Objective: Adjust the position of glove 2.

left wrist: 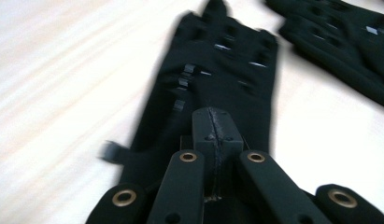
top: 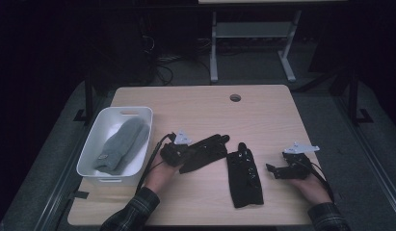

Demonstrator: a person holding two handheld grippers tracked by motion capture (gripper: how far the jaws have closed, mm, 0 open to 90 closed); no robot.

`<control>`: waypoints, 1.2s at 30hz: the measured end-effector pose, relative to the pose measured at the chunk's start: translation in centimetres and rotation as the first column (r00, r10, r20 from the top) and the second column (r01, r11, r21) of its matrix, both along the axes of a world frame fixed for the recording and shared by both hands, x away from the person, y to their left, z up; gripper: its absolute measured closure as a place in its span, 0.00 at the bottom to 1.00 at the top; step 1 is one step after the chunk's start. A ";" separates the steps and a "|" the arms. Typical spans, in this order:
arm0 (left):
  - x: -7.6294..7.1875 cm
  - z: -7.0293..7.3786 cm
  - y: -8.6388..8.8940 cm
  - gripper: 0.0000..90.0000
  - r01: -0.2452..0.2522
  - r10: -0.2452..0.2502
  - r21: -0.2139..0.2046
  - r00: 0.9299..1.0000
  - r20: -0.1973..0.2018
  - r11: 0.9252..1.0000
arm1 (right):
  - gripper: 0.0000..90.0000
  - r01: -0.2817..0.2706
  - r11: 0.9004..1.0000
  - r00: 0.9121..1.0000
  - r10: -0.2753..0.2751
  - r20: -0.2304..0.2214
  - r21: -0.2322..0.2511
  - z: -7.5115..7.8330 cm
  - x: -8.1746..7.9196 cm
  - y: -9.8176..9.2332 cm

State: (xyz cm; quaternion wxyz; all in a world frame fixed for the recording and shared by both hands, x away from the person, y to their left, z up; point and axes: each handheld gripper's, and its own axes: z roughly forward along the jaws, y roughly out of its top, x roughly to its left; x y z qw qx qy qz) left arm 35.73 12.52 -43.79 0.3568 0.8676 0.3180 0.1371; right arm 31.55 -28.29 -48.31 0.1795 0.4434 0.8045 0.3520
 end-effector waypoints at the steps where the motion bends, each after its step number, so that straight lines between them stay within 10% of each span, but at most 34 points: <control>1: 0.4 -0.1 0.0 0.99 -0.016 0.016 0.009 1.000 0.002 1.000 | 0.15 0.000 1.000 1.000 0.000 0.000 0.000 0.0 0.0 0.0; 13: 3.0 -2.0 0.2 0.99 -0.088 0.091 0.068 0.995 -0.047 0.994 | 0.15 0.001 1.000 1.000 -0.001 -0.001 0.001 0.0 0.0 0.0; 26: -1.9 -1.6 -0.2 0.99 0.009 -0.002 0.123 0.998 -0.058 0.992 | 0.15 -0.002 1.000 1.000 0.002 -0.001 -0.001 0.0 0.0 0.0; 36: -5.0 -1.7 -0.3 0.99 0.098 -0.090 0.063 0.988 -0.124 0.993 | 0.14 0.002 1.000 1.000 -0.002 -0.003 -0.001 0.0 0.0 0.0</control>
